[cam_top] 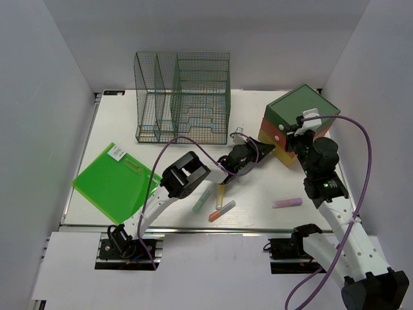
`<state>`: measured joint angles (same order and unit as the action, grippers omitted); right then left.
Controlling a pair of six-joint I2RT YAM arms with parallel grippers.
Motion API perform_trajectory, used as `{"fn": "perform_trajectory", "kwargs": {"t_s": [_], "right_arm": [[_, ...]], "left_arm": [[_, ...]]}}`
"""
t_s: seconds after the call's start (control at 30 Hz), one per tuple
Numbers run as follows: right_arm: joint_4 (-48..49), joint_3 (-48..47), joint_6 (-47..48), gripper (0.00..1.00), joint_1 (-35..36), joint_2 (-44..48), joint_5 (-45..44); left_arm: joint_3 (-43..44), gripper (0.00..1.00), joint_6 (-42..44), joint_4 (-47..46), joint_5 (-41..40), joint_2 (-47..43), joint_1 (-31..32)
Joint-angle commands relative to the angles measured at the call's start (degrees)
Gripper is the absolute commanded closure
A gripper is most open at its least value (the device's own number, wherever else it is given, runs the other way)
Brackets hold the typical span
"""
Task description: Organize the desk
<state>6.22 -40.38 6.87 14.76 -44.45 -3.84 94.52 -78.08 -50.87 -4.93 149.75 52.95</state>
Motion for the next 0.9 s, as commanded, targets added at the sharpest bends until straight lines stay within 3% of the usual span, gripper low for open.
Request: {"fn": "perform_trajectory", "kwargs": {"t_s": [0.0, 0.2, 0.7, 0.8, 0.83, 0.87], "right_arm": [[3.45, 0.48, 0.86, 0.96, 0.27, 0.85, 0.32], [3.54, 0.65, 0.95, 0.96, 0.18, 0.94, 0.23], [3.71, 1.53, 1.47, 0.95, -0.35, 0.41, 1.99], [3.28, 1.62, 2.18, 0.79, -0.44, 0.06, 3.22], [3.1, 1.62, 2.44, 0.64, -0.35, 0.06, 6.09], [2.4, 1.71, 3.14, 0.58, -0.44, -0.11, 7.43]], "left_arm": [[-0.82, 0.72, 0.04, 1.13, 1.59, -0.6, -0.04], [-5.74, 0.77, 0.04, -1.77, 0.8, -3.85, -0.04], [-25.35, 0.76, 0.13, -9.42, 1.5, -14.22, -1.17], [-25.44, 0.55, 0.13, -8.98, 2.47, -14.93, -1.7], [-25.26, 0.5, 0.21, -8.81, 2.64, -15.1, -1.71], [-25.09, 0.42, 0.13, -8.11, 2.99, -15.28, -1.71]]}}
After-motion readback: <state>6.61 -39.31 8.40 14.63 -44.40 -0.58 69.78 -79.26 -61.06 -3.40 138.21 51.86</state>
